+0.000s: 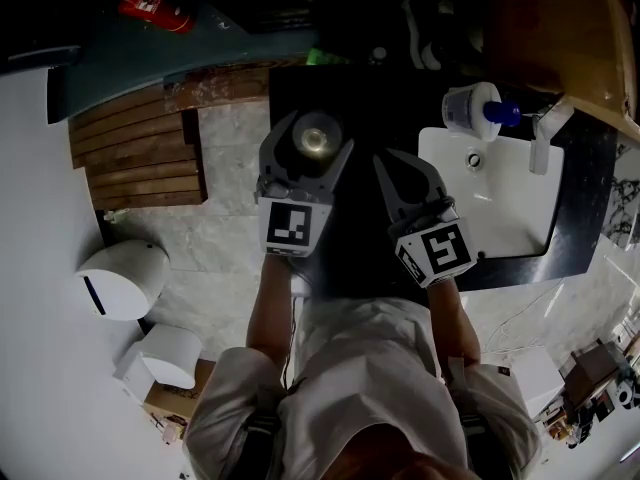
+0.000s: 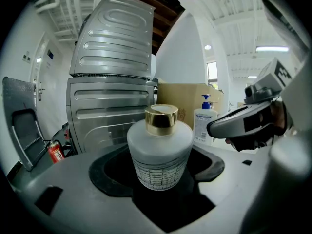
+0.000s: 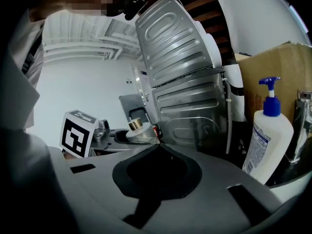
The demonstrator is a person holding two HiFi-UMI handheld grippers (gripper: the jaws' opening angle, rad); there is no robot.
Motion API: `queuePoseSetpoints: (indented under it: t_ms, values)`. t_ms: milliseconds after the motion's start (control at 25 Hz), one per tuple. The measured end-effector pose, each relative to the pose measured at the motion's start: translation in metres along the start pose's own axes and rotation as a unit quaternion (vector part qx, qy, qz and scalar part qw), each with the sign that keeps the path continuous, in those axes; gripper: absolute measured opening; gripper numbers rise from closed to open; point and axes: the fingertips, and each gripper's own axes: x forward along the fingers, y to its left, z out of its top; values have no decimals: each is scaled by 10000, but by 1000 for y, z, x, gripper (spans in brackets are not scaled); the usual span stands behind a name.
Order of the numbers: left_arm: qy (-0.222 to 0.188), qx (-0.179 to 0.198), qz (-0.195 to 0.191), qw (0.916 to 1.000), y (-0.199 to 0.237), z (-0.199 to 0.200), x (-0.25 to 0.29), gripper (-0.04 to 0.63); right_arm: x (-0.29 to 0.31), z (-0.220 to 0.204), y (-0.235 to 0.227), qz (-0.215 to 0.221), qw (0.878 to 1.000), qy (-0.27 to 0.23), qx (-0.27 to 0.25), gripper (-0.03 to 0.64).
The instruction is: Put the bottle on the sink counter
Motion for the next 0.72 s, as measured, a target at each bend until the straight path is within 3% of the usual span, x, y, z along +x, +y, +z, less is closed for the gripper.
queuePoseSetpoints:
  t_ms: [720]
  values:
    - [485, 81, 121, 9987, 13, -44, 35, 327, 17, -19, -11, -19, 9998, 161, 69, -3]
